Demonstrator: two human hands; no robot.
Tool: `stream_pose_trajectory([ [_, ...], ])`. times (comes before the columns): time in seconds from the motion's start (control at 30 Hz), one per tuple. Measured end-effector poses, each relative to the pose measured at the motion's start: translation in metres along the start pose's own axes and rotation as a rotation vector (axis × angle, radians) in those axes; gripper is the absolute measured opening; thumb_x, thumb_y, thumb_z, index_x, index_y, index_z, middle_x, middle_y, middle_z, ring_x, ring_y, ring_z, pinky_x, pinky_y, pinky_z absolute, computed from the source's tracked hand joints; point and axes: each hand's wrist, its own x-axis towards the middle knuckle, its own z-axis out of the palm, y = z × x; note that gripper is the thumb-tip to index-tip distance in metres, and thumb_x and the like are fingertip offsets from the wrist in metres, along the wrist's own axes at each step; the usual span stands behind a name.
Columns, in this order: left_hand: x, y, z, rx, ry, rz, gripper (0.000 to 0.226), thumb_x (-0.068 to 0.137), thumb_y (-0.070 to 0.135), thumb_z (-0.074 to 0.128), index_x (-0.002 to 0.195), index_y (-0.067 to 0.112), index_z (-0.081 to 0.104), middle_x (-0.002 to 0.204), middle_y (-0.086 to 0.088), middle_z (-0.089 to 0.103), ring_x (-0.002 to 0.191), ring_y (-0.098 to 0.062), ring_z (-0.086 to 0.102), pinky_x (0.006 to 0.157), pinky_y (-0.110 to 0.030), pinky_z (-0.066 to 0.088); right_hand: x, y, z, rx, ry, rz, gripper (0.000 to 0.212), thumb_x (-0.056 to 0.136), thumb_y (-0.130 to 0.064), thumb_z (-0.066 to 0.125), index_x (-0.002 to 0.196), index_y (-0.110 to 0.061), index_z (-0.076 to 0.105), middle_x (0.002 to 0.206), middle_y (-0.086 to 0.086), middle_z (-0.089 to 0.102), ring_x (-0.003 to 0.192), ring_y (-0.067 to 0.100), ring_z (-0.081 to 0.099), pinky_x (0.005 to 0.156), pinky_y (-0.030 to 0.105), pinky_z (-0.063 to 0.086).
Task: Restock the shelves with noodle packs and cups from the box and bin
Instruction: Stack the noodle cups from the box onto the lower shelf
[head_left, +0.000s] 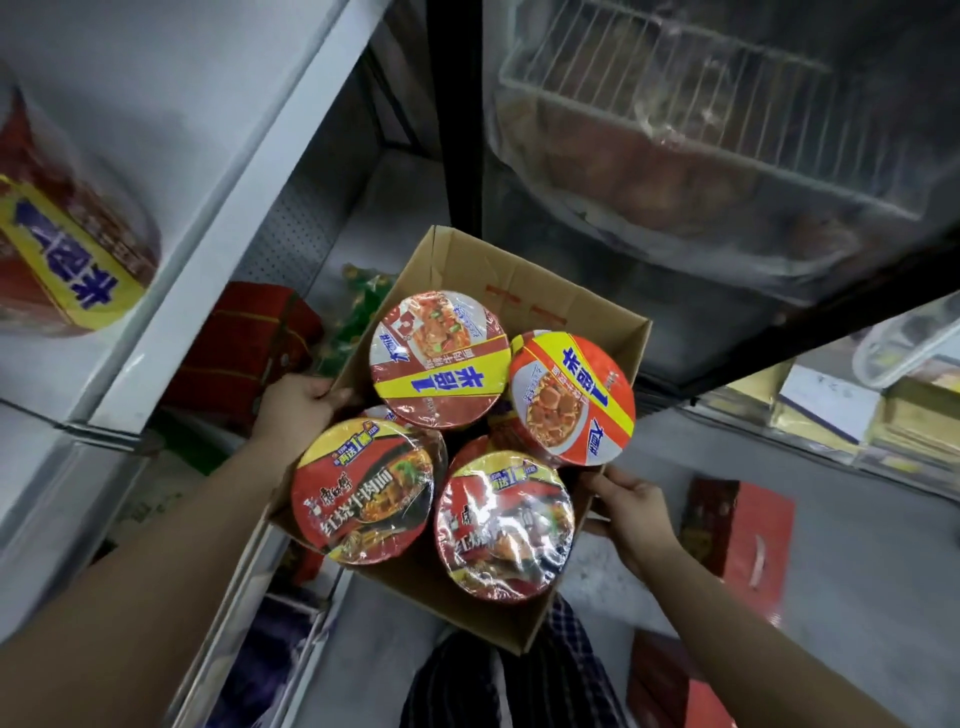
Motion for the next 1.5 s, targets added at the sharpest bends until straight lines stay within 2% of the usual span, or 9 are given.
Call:
stream_pose_trajectory([
  [0.3,0.009,-0.024,-0.032,-0.03,0.127,-0.056,0.019,0.091,0.036,0.069,0.1,0.022,0.078,0.071,0.0,0.072,0.072,-0.025,0.069,0.07,-0.038,0.053,0.011,-0.022,0.039,-0.039,-0.081,-0.047,0.017,0.093,-0.005,0.061,0.102,-0.013,0.074,0.084,0.007,0.075,0.069,0.018,0.07,0.058,0.031,0.058],
  [0.43,0.018,-0.021,-0.028,-0.123,0.107,-0.076,0.022,0.093,0.032,0.068,0.106,0.015,0.076,0.077,-0.003,0.072,0.074,-0.023,0.068,0.065,-0.03,0.048,0.024,-0.027,0.054,-0.045,-0.055,-0.029,0.023,0.093,-0.01,0.063,0.114,-0.011,0.071,0.087,0.009,0.072,0.07,0.02,0.067,0.056,0.03,0.056],
  [0.63,0.018,-0.011,-0.036,-0.089,0.089,-0.149,0.038,0.1,0.037,0.056,0.128,0.012,0.064,0.117,-0.016,0.069,0.107,-0.034,0.064,0.094,-0.043,0.05,0.019,-0.027,0.043,-0.142,-0.097,0.015,0.045,0.092,-0.031,0.067,0.134,-0.02,0.058,0.114,0.002,0.071,0.105,0.019,0.065,0.08,0.038,0.052],
  [0.73,0.001,-0.002,-0.04,-0.189,0.168,-0.128,0.04,0.101,0.039,0.051,0.13,0.013,0.061,0.123,-0.015,0.066,0.115,-0.032,0.06,0.095,-0.04,0.045,0.003,-0.026,0.034,-0.193,-0.082,0.005,0.063,0.09,-0.039,0.068,0.144,-0.015,0.046,0.13,0.006,0.061,0.116,0.023,0.059,0.092,0.042,0.051],
  [0.97,-0.061,-0.006,-0.036,-0.017,0.109,-0.074,0.071,0.094,0.061,0.049,0.148,0.016,0.041,0.137,-0.011,0.058,0.121,-0.032,0.058,0.1,-0.047,0.047,-0.035,-0.032,0.03,-0.364,-0.083,-0.183,0.06,0.093,-0.039,0.063,0.144,-0.013,0.045,0.142,0.004,0.052,0.126,0.021,0.053,0.101,0.036,0.046],
  [1.1,-0.097,-0.003,-0.032,0.089,0.157,0.088,0.063,0.091,0.066,0.047,0.135,0.022,0.053,0.121,-0.003,0.066,0.11,-0.026,0.062,0.093,-0.045,0.053,-0.054,-0.043,0.043,-0.489,-0.129,-0.258,0.046,0.095,-0.034,0.062,0.135,-0.014,0.055,0.132,0.001,0.06,0.101,0.008,0.059,0.072,0.013,0.045],
  [1.23,-0.135,0.02,-0.006,0.266,0.245,0.233,0.03,0.098,0.043,0.053,0.109,0.019,0.066,0.097,0.0,0.068,0.092,-0.022,0.061,0.081,-0.039,0.052,-0.058,-0.046,0.061,-0.563,-0.123,-0.241,0.044,0.098,-0.026,0.057,0.137,-0.006,0.049,0.125,0.004,0.062,0.092,0.01,0.059,0.067,0.019,0.044],
  [1.37,-0.149,0.033,0.03,0.389,-0.141,0.012,0.048,0.099,0.057,0.039,0.087,0.017,0.062,0.076,-0.001,0.067,0.071,-0.017,0.066,0.073,-0.038,0.056,-0.054,-0.045,0.07,-0.742,-0.126,-0.244,0.041,0.098,-0.028,0.057,0.135,-0.012,0.052,0.121,0.007,0.065,0.087,0.016,0.06,0.07,0.027,0.048],
  [1.5,-0.157,0.032,0.059,0.086,-0.186,-0.123,0.039,0.099,0.05,0.047,0.081,0.017,0.059,0.073,0.001,0.07,0.066,-0.011,0.069,0.076,-0.039,0.058,-0.05,-0.042,0.069,-0.843,-0.158,-0.267,0.033,0.098,-0.027,0.056,0.129,-0.016,0.06,0.114,0.004,0.07,0.087,0.018,0.066,0.068,0.027,0.055],
])
